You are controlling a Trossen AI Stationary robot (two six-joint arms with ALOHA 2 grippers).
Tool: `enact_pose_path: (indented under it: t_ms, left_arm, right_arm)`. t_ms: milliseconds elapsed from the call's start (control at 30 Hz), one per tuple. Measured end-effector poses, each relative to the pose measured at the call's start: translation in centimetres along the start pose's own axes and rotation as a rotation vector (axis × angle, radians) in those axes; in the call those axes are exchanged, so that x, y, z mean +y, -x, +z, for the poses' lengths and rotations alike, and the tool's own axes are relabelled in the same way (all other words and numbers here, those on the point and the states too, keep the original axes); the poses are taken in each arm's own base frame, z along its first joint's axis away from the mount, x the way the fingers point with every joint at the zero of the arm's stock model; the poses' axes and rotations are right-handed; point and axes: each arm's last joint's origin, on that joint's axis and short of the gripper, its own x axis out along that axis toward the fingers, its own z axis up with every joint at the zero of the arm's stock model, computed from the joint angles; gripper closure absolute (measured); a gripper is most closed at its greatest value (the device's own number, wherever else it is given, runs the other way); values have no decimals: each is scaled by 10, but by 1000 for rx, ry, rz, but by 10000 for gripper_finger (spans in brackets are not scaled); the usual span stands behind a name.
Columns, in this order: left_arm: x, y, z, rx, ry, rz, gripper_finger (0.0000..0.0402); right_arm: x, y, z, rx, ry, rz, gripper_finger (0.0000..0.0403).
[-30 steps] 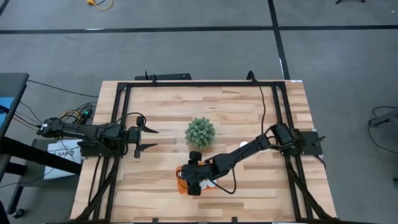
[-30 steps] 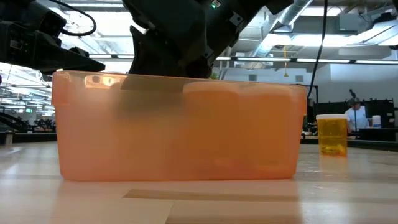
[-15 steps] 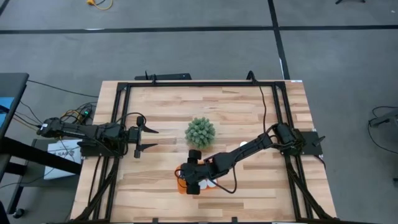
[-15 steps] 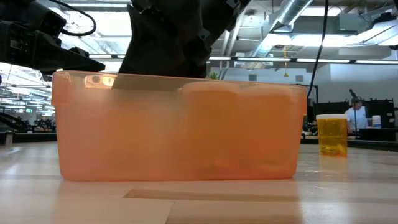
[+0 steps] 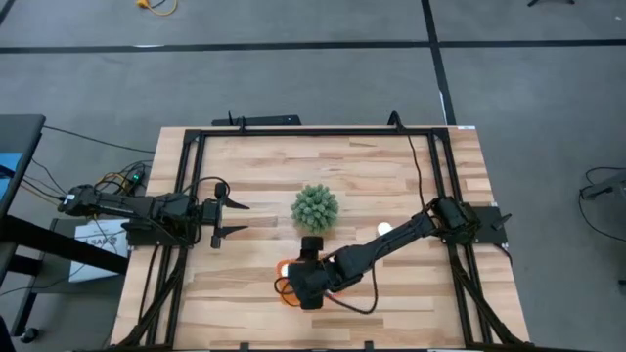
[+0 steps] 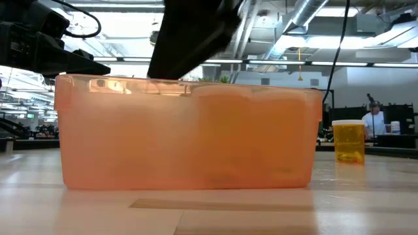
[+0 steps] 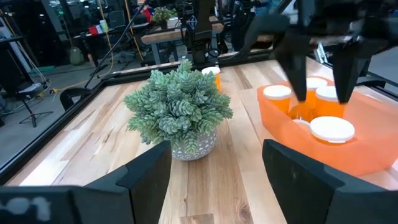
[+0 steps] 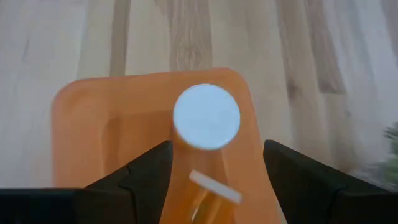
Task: Pick and place pill bottles into a basket
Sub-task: Put the orange pill bottle into the orange bin
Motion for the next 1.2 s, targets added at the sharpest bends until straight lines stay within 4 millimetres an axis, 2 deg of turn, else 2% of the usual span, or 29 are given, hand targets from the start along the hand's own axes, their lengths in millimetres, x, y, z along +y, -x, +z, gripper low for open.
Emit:
enact_pose_path:
  t_ms: [267,567,867,1067,1200]
  left_arm:
    - [0,0,0,0,0,0,159]
    - [0,0,0,0,-4,0,159]
    - [0,0,0,0,-1,0,159]
    - [0,0,0,0,-2,0,159]
    - [0,0,0,0,-5,0,159]
  right_arm:
    - [28,40,-3,80,61,-68,159]
    - [56,72,-43,255,94,-248,159]
    - [75,102,-74,275,89,-447,159]
    - [83,104,-91,241,64,-518,159]
    - [84,96,-99,245,38,-524,159]
